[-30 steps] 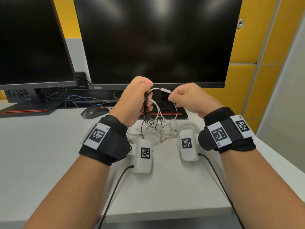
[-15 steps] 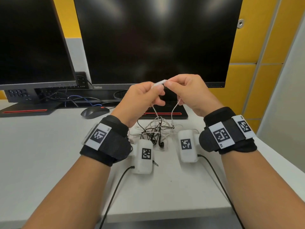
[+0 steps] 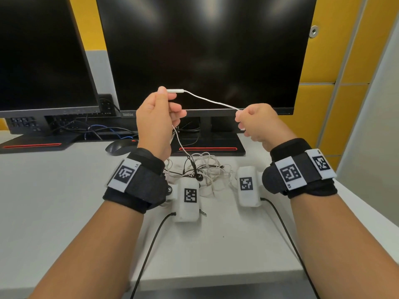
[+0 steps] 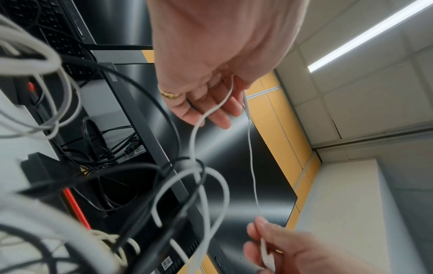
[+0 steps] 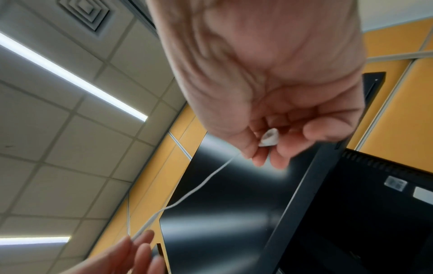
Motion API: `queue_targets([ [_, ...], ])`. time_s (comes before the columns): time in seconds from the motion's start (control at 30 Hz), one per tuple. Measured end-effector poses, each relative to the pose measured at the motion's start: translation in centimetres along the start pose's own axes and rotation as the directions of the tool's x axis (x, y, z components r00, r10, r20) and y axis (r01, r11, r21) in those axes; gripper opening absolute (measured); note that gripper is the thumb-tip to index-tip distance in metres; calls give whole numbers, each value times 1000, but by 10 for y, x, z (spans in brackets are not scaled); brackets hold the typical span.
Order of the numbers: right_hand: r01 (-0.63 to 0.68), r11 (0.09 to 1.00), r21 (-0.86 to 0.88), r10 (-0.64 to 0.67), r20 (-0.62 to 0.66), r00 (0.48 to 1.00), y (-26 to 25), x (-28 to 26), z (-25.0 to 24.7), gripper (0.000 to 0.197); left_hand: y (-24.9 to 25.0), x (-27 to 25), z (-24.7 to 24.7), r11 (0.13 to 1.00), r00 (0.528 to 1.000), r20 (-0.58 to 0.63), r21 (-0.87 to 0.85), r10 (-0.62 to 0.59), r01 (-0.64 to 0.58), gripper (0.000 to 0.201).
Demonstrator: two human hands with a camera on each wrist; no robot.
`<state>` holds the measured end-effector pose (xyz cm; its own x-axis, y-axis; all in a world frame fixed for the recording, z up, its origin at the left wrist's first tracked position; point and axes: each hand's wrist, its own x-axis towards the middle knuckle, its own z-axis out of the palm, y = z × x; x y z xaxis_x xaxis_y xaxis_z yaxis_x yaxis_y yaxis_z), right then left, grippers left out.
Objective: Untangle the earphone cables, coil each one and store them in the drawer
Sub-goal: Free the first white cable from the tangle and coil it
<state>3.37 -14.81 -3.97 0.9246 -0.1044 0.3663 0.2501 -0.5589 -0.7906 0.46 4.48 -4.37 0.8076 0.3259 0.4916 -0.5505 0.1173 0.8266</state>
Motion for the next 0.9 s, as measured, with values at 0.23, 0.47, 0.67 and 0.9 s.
queue_targets([
  [0.23,-55,998,27,53,66,996,-6,-9,3,27,-2,-2,3,970,990,77,223,-118,99,26],
  [0.47,43,978,-206,6,234,972,-17,-22,7,7,-3,-2,5,983,973,139,14,-182,182,24],
  [0.67,65,998,-8,-50,564,824,-19,-25,10,16,-2,-4,8,983,972,187,-82,-144,162,20],
  [0.9,236,942,-238,-58,578,814,-16,-24,13,13,-3,-3,7,985,982,150,-108,-118,135,19],
])
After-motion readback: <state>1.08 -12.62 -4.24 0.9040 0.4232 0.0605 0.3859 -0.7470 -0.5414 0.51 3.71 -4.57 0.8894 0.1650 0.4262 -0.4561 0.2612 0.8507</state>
